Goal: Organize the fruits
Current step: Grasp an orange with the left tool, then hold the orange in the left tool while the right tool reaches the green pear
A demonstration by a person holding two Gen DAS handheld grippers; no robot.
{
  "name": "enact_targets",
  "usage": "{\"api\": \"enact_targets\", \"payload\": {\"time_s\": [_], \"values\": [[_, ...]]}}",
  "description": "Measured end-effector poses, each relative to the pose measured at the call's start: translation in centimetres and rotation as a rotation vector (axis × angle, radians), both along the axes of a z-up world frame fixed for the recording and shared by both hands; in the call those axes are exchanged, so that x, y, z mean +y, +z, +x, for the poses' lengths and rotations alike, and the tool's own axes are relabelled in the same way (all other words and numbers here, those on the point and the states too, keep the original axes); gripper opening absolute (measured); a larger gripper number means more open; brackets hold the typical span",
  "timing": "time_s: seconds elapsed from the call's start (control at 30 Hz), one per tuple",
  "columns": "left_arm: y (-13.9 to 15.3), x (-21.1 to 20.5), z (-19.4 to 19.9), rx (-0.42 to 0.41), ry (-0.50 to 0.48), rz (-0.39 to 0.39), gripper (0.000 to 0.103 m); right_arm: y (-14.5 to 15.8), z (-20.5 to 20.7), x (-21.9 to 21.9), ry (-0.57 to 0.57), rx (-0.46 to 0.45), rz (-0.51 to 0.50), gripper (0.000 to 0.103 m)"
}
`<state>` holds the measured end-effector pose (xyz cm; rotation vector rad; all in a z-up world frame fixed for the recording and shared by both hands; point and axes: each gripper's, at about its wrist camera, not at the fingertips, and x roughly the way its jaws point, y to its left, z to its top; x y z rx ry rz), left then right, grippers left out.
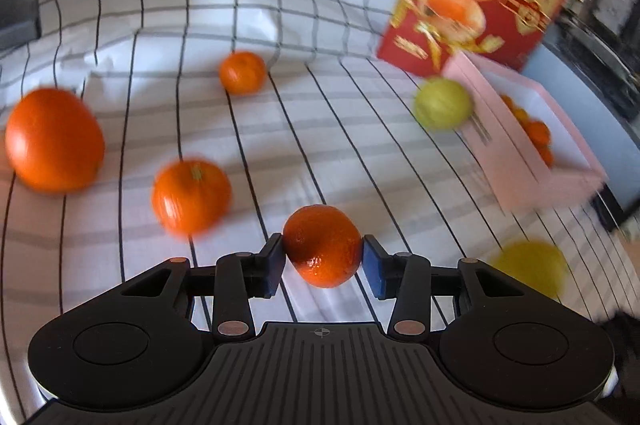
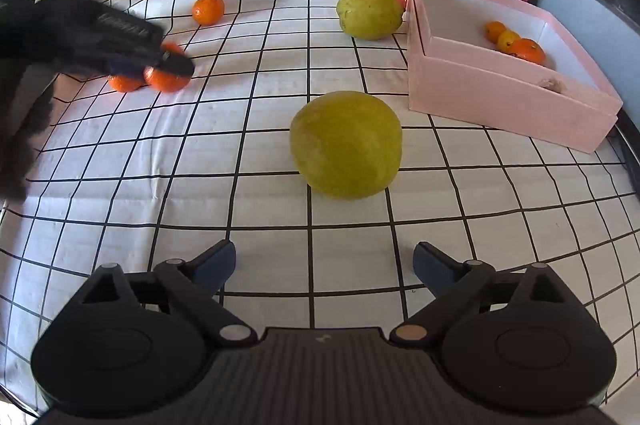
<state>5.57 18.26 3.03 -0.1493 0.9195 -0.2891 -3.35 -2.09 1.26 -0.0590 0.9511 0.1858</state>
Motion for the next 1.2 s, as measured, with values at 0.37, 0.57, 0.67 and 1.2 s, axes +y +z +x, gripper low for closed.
{"api": "enact_targets", "payload": {"time_s": [0.37,0.57,0.67,1.2], "values": [[0.6,-3.8,-6.7,0.034,-0.020,0.114,0.046,1.8,1.1,-3.0,0.128,-0.059,-0.025,0.095],[0.7,-4.0,-7.1,0.035,0.004,0.136,0.046,2.5,3.5,-3.2,0.168,-0.118,-0.007,0.095],[0.7,-4.1,-6.7,0.039,0.022,0.125,0.046,2.3,4.8,-1.8,0.197,-0.125,-0.004,0.095],[0.9,-7.2,-5.3,0.021,-0.041,0.136,0.045,3.9,3.5,-6.3,0.139,-0.217,0.004,0.091]]}}
